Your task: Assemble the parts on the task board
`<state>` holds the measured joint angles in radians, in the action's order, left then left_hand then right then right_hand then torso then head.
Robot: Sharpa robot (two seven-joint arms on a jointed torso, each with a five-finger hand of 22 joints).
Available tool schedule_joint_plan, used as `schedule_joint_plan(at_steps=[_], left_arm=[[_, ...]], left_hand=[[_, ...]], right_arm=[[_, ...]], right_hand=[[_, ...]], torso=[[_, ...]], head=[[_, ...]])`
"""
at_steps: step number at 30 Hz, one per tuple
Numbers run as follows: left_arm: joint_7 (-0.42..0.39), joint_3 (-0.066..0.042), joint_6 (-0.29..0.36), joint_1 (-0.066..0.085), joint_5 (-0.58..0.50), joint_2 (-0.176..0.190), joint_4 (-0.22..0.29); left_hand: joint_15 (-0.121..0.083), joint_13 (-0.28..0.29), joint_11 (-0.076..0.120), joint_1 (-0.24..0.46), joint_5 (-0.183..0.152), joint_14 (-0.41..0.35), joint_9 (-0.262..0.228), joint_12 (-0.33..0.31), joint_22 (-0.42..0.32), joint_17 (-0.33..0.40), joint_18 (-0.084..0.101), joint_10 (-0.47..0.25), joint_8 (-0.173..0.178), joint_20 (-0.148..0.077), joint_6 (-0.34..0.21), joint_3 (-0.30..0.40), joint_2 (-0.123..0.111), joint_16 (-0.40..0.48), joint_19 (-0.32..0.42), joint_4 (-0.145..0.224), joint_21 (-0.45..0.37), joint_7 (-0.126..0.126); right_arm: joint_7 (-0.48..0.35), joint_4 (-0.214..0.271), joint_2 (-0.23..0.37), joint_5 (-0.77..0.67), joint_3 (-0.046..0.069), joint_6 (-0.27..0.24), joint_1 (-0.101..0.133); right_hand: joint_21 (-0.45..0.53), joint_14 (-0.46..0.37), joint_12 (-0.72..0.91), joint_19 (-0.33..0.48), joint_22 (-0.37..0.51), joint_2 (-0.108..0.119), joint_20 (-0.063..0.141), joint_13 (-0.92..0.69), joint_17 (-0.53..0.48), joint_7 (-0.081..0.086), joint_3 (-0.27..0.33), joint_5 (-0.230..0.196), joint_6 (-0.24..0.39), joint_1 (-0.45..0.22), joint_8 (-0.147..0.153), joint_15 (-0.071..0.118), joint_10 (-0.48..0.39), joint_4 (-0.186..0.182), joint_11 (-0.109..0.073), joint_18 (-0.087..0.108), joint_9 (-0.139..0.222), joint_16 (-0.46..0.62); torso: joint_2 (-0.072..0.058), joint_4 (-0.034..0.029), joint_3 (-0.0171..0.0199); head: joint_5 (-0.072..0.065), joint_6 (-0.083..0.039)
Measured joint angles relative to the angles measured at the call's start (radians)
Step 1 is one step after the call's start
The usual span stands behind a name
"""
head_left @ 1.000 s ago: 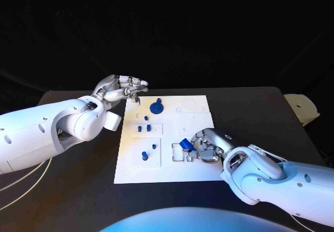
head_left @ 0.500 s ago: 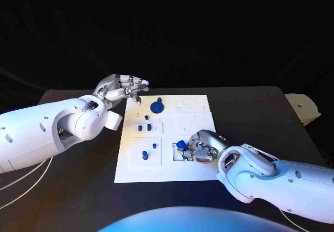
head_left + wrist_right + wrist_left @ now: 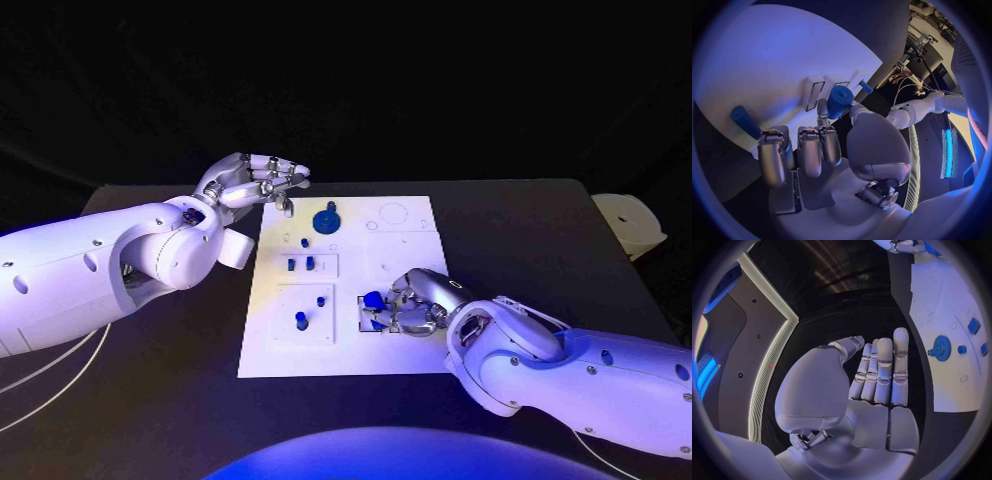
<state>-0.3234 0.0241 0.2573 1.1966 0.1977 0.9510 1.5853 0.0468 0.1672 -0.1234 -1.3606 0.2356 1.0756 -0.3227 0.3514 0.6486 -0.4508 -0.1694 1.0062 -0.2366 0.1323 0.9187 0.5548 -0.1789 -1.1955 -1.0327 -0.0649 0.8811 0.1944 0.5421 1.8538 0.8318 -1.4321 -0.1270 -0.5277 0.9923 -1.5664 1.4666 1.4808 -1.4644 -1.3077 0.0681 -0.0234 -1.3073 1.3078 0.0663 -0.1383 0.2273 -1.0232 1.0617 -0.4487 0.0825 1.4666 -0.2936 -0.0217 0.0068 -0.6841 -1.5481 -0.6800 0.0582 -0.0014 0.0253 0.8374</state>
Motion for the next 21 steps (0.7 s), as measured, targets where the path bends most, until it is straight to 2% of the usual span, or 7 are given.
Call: schedule_joint_plan(at_steps=[1, 4, 10, 15, 21], left_arm=[[0.000, 0.000, 0.000, 0.000, 0.000, 0.000, 0.000], [0.000, 0.000, 0.000, 0.000, 0.000, 0.000, 0.000], [0.001, 0.000, 0.000, 0.000, 0.000, 0.001, 0.001], [0.001, 0.000, 0.000, 0.000, 0.000, 0.001, 0.001], [0.001, 0.000, 0.000, 0.000, 0.000, 0.001, 0.001]], left_hand=[[0.000, 0.000, 0.000, 0.000, 0.000, 0.000, 0.000, 0.000, 0.000, 0.000, 0.000, 0.000, 0.000, 0.000, 0.000, 0.000, 0.000, 0.000, 0.000, 0.000, 0.000, 0.000], [0.000, 0.000, 0.000, 0.000, 0.000, 0.000, 0.000, 0.000, 0.000, 0.000, 0.000, 0.000, 0.000, 0.000, 0.000, 0.000, 0.000, 0.000, 0.000, 0.000, 0.000, 0.000], [0.000, 0.000, 0.000, 0.000, 0.000, 0.000, 0.000, 0.000, 0.000, 0.001, 0.000, 0.000, 0.000, 0.000, 0.000, 0.000, 0.000, 0.000, 0.000, 0.000, -0.004, 0.000], [0.000, 0.000, 0.000, 0.000, 0.000, 0.000, 0.000, 0.000, 0.000, 0.001, 0.000, 0.000, 0.000, 0.000, 0.000, 0.000, 0.000, 0.000, 0.000, 0.000, -0.004, 0.000], [0.000, 0.000, 0.000, 0.000, 0.000, 0.000, 0.000, 0.000, 0.000, 0.001, 0.000, 0.000, 0.000, 0.000, 0.000, 0.000, 0.000, 0.000, 0.000, 0.000, -0.004, 0.000]], right_arm=[[0.000, -0.003, -0.002, 0.000, 0.000, 0.001, 0.000], [0.001, -0.010, -0.006, -0.001, 0.000, 0.003, 0.000], [0.002, -0.014, -0.010, -0.004, 0.000, 0.004, 0.000], [0.002, -0.014, -0.012, -0.009, 0.000, 0.002, 0.000], [0.002, -0.015, -0.013, -0.018, 0.000, -0.005, 0.000]], right_hand=[[0.000, 0.000, 0.000, 0.000, 0.000, -0.002, 0.000, 0.000, 0.000, -0.014, 0.009, -0.010, -0.014, -0.012, 0.000, 0.000, 0.000, 0.000, 0.000, 0.000, -0.003, 0.000], [0.000, 0.000, 0.000, 0.000, 0.000, -0.008, 0.000, 0.000, 0.000, -0.026, 0.034, -0.048, -0.019, -0.043, -0.012, 0.000, 0.000, -0.001, 0.000, 0.000, -0.011, 0.000], [0.000, 0.000, -0.008, 0.000, 0.000, -0.010, 0.000, -0.001, 0.000, -0.022, 0.096, -0.138, -0.011, -0.062, -0.027, 0.000, 0.000, -0.001, 0.000, 0.000, -0.018, 0.000], [0.000, 0.000, -0.008, 0.000, 0.000, -0.027, 0.000, -0.001, 0.000, -0.026, 0.129, -0.160, -0.008, -0.078, -0.031, 0.000, 0.000, -0.001, 0.000, 0.000, -0.018, 0.000], [0.000, 0.000, -0.020, 0.000, 0.000, -0.030, 0.000, -0.001, 0.000, -0.023, 0.166, -0.168, 0.001, -0.092, -0.032, 0.000, 0.000, -0.002, 0.000, 0.000, -0.019, 0.000]], torso=[[0.000, 0.0001, 0.0000], [0.000, 0.0001, 0.0000], [0.000, 0.0000, 0.0000], [0.000, 0.0008, 0.0000], [0.000, 0.0013, 0.0005]], head=[[0.000, 0.000], [-0.001, 0.000], [-0.001, 0.002], [0.001, 0.002], [0.002, 0.002]])
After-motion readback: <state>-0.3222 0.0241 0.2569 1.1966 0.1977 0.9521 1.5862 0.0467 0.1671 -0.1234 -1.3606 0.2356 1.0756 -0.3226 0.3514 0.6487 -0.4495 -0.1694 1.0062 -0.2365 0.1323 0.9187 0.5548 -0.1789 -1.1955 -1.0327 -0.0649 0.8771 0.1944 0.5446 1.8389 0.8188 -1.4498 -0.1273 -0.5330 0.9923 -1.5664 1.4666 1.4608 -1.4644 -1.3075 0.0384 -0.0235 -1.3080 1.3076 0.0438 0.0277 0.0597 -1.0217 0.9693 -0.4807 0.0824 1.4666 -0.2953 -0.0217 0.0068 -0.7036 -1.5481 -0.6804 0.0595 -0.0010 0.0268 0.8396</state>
